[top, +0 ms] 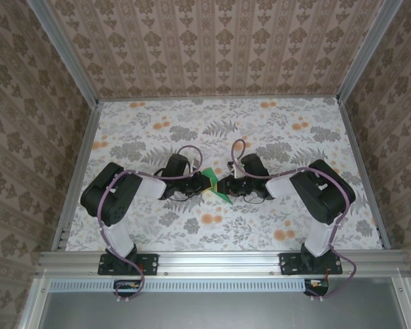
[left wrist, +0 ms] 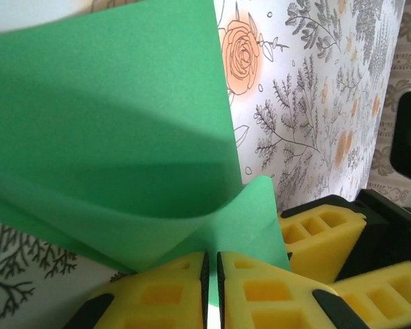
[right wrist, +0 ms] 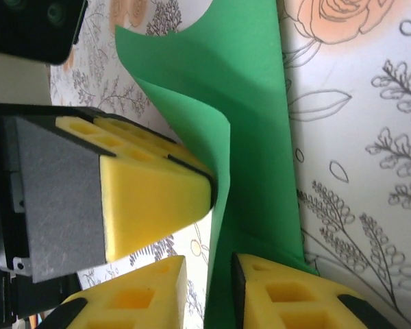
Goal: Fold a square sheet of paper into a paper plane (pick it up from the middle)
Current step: Fold the wing for the fifth time at the center of the table.
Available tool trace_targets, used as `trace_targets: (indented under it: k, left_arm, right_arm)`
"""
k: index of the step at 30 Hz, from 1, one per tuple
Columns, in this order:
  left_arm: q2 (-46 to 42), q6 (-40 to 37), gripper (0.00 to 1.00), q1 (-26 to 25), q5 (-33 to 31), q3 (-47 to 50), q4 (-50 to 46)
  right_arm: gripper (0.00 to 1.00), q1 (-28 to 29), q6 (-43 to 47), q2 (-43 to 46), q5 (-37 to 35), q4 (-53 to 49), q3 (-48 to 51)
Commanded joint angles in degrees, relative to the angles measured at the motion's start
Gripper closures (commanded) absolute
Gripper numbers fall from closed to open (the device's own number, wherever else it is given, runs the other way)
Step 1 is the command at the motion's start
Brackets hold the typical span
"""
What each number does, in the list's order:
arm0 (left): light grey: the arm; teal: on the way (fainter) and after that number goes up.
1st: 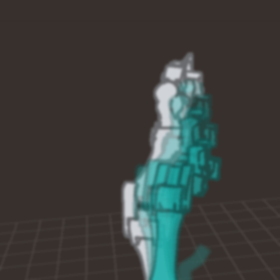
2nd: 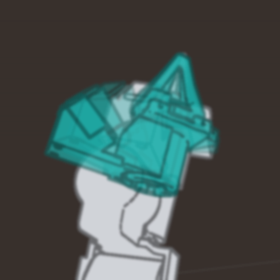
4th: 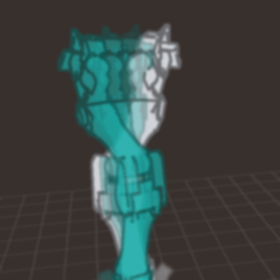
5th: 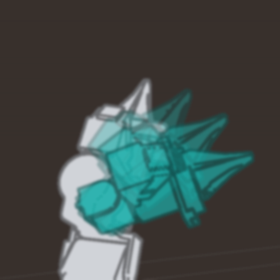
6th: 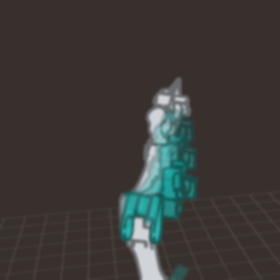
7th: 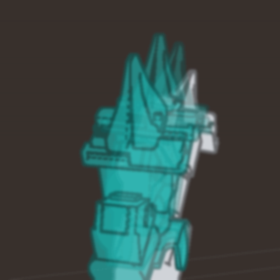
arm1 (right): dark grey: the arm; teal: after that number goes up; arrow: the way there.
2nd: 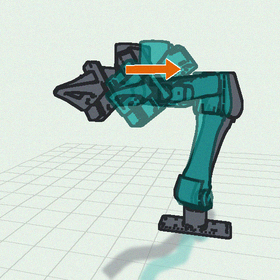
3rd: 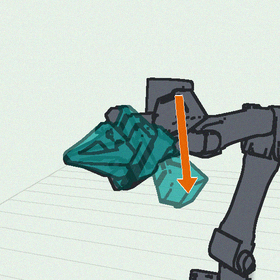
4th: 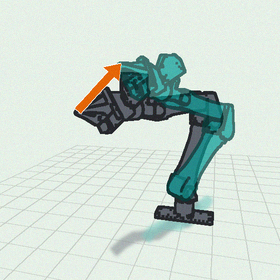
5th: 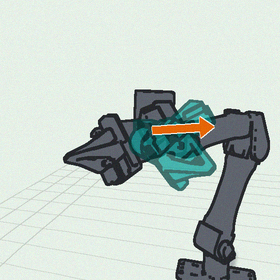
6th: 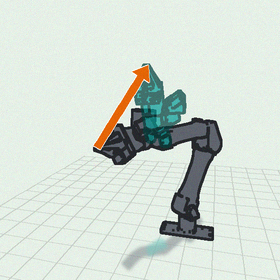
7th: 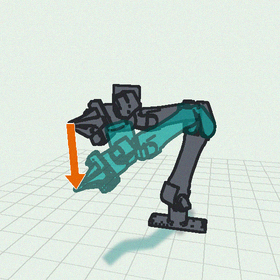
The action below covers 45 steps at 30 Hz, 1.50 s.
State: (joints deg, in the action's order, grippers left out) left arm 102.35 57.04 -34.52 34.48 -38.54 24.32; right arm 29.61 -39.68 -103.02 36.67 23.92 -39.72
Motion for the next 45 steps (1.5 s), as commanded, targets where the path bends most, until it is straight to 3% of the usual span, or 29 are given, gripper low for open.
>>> trace_targets:
  k: [1,9,15,25,35,45]
  left_arm:
    - [1.32,-1.79,0.86,-0.28,-1.33,-1.62,-4.23]
    - [1.61,-1.93,0.86,-0.33,-1.18,-1.86,-4.89]
    - [1.48,-2.25,0.86,-0.28,-0.77,-2.19,-5.14]
    - [1.06,-3.03,0.86,-0.28,-0.59,-2.63,-6.55]
    - [-2.15,-2.99,0.81,-0.37,1.99,-3.36,-3.54]
    - [-4.47,-2.55,0.77,-2.53,3.37,-2.0,-2.97]
  right_arm:
    - [0.71,-0.12,6.58,3.44,-0.38,-8.09,-1.4]
    - [0.71,1.07,12.55,4.88,-2.63,-16.54,-2.7]
    - [0.82,1.32,11.46,3.88,-3.55,-15.65,-1.83]
    - [0.78,1.15,6.93,3.46,0.33,-11.88,-0.35]
    - [0.87,1.2,6.28,-0.11,-0.49,-14.91,-0.69]
    - [0.84,1.24,6.15,-0.99,-2.38,-17.11,-1.4]
